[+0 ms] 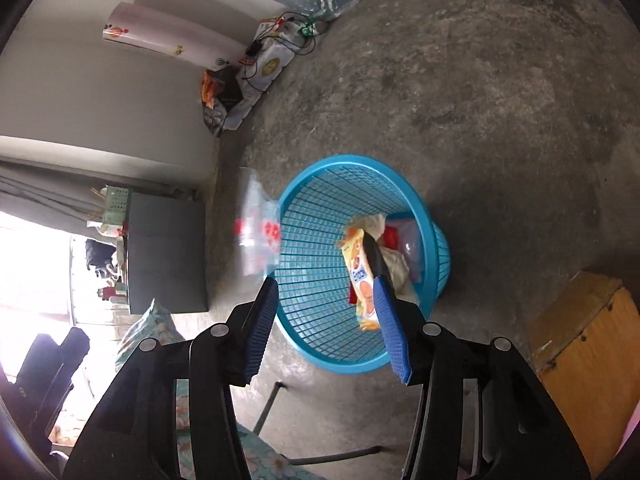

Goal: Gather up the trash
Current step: 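Open both tools to drop the bag and packet into the wastebasket, then bring both tools back to the bed pile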

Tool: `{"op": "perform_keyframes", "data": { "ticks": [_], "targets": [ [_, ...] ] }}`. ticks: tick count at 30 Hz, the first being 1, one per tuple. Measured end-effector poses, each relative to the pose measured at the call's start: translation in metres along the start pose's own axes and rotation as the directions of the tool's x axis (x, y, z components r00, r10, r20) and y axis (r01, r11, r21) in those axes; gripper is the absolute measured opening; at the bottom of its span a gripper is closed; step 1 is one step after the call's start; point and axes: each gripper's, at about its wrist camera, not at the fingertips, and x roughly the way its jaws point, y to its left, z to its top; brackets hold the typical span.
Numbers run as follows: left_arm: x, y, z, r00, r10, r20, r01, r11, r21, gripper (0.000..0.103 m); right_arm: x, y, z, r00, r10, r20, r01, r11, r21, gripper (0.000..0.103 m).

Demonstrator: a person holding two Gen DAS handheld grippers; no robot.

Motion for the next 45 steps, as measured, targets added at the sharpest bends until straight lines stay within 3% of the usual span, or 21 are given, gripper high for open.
{"op": "perform_keyframes", "data": {
  "ticks": [9,15,17,21,23,28,32,38,45],
  "targets": [
    [-0.045,-0.002,-0.011,0.995,-0.02,0.093,0.019,1.0,0.018,0.051,-0.038,0.007,-0.019,0.994,0.042,0.104,-0.039,0.999,-0.033,0.048],
    [-0.118,-0.006,-0.029,0.978,-0.042,0.204,0.034,0.998,0.043,0.057,-0.082,0.049,-0.044,0.974,0.045,0.224,-0.004,0.983,-0.181,0.048],
    [-0.149,-0.007,-0.039,0.969,-0.041,0.245,0.027,0.998,0.062,0.061,-0.098,0.067,-0.055,0.962,0.045,0.268,0.021,0.971,-0.24,0.053],
    [-0.213,0.0,-0.064,0.946,-0.022,0.322,0.004,0.998,0.056,0.07,-0.127,0.1,-0.08,0.938,0.066,0.341,0.063,0.934,-0.353,0.066],
    [-0.244,0.007,-0.079,0.935,-0.008,0.354,-0.003,0.999,0.032,0.072,-0.141,0.115,-0.094,0.924,0.083,0.373,0.083,0.909,-0.408,0.071],
    [-0.316,0.024,-0.124,0.904,0.053,0.424,-0.045,0.999,-0.029,0.074,-0.175,0.149,-0.129,0.889,0.154,0.432,0.117,0.835,-0.538,0.093],
    [-0.362,0.039,-0.167,0.877,0.146,0.459,-0.102,0.987,-0.121,0.074,-0.194,0.171,-0.158,0.858,0.205,0.472,0.152,0.775,-0.613,0.095],
    [-0.409,0.061,-0.245,0.824,0.292,0.486,-0.18,0.948,-0.264,0.074,-0.197,0.198,-0.19,0.874,0.227,0.429,0.172,0.682,-0.711,0.095],
    [-0.436,0.082,-0.318,0.788,0.414,0.456,-0.248,0.891,-0.381,0.078,-0.192,0.226,-0.23,0.916,0.271,0.296,0.098,0.565,-0.819,0.095]
  ]
}}
